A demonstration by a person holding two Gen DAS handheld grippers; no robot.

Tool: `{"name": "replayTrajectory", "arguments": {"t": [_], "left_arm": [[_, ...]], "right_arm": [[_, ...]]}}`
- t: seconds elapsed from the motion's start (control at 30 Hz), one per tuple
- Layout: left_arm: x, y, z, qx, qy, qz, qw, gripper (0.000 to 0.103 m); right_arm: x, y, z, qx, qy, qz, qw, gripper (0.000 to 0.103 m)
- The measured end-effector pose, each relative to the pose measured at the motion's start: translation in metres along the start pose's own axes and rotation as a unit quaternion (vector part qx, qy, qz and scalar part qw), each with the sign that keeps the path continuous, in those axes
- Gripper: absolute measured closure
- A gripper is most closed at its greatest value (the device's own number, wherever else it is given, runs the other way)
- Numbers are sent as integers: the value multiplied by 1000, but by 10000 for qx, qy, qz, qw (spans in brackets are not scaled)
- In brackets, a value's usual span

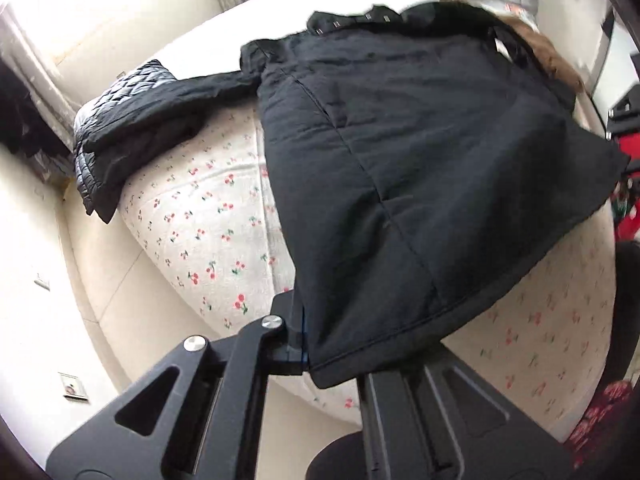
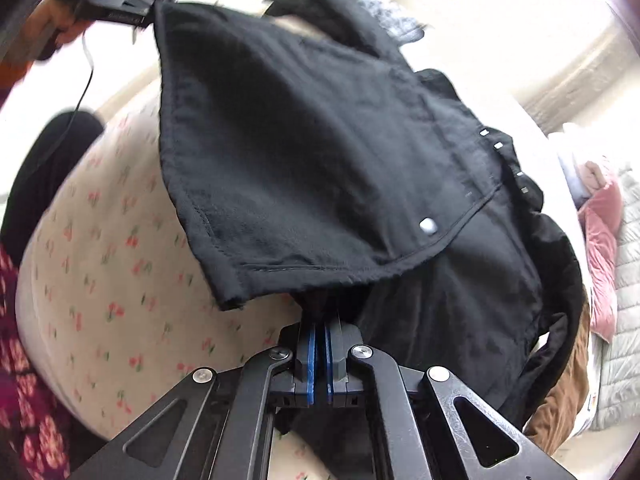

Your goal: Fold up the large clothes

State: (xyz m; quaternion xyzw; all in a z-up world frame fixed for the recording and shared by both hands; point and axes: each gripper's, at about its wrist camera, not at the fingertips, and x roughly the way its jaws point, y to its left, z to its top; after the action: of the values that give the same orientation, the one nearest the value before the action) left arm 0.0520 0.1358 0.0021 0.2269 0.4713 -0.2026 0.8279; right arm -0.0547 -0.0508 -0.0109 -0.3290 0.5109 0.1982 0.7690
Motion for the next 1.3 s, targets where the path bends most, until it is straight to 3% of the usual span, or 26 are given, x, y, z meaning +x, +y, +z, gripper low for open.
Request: {"name": "replayTrajectory", "arguments": {"t": [0.1,0.17,0.23,0.27,0.3,0.37,0.47,0.57,0.63,0.7,0.73,0.83,0.9,0.93,0.97,1.0,1.03,1.1,1.23,1.3], "left_arm": [[35,-12,-21,422,615,-37,9972,98],[50,-13,-36,505,769,-21,9958,91],[42,-17,-41,727,501,-48,9961,88],[33,-20,-44,878,374,-137,9953,79],[25,-22,-47,999,343,-362,9937,57],[4,-22,-55,1179,164,-935,9885,31],[-33,-15,-61,1261,-434,-1576,9785,30],[-49,9,-54,716,-933,-1915,9744,22],[-36,28,-45,76,-918,-2091,9735,22],[-10,47,-40,-676,-694,-2390,9662,22],[7,55,-38,-1015,-543,-2543,9602,23],[53,61,-40,-1757,-77,-2997,9377,41],[75,55,-43,-2163,123,-3294,9190,53],[82,50,-43,-2311,131,-3447,9097,53],[84,43,-44,-2374,104,-3557,9039,56],[84,35,-43,-2389,113,-3592,9021,63],[82,28,-42,-2379,140,-3562,9035,74],[72,21,-38,-2342,128,-3309,9141,87],[25,30,-31,-2339,-422,-2788,9305,91],[20,25,-27,-2083,-251,-2404,9477,89]], "right_arm": [[34,23,-14,-59,418,298,9987,97],[47,29,-21,203,440,573,9972,89],[45,27,-32,504,266,903,9943,82],[37,21,-40,697,61,1100,9915,76],[25,13,-50,945,-159,1326,9865,70],[4,-2,-70,1382,-503,1486,9779,62],[-19,-42,-113,2307,-845,1246,9613,49],[-25,-91,-166,3383,-854,784,9339,46],[-24,-117,-201,4035,-923,693,9077,45],[-14,-139,-237,4725,-937,637,8740,45],[-7,-144,-251,4969,-925,671,8603,45],[24,-153,-283,5560,-811,926,8220,45],[44,-155,-285,5798,-923,1239,8000,47],[46,-151,-283,5841,-1066,1282,7944,51],[48,-148,-276,5848,-1208,1321,7912,72],[51,-146,-272,5861,-1282,1377,7881,81],[50,-144,-265,5891,-1340,1338,7856,84],[37,-137,-249,5775,-1349,987,7991,91],[-17,-128,-234,5544,-1458,8,8194,93],[-22,-135,-232,5481,-1212,-279,8271,93]]}}
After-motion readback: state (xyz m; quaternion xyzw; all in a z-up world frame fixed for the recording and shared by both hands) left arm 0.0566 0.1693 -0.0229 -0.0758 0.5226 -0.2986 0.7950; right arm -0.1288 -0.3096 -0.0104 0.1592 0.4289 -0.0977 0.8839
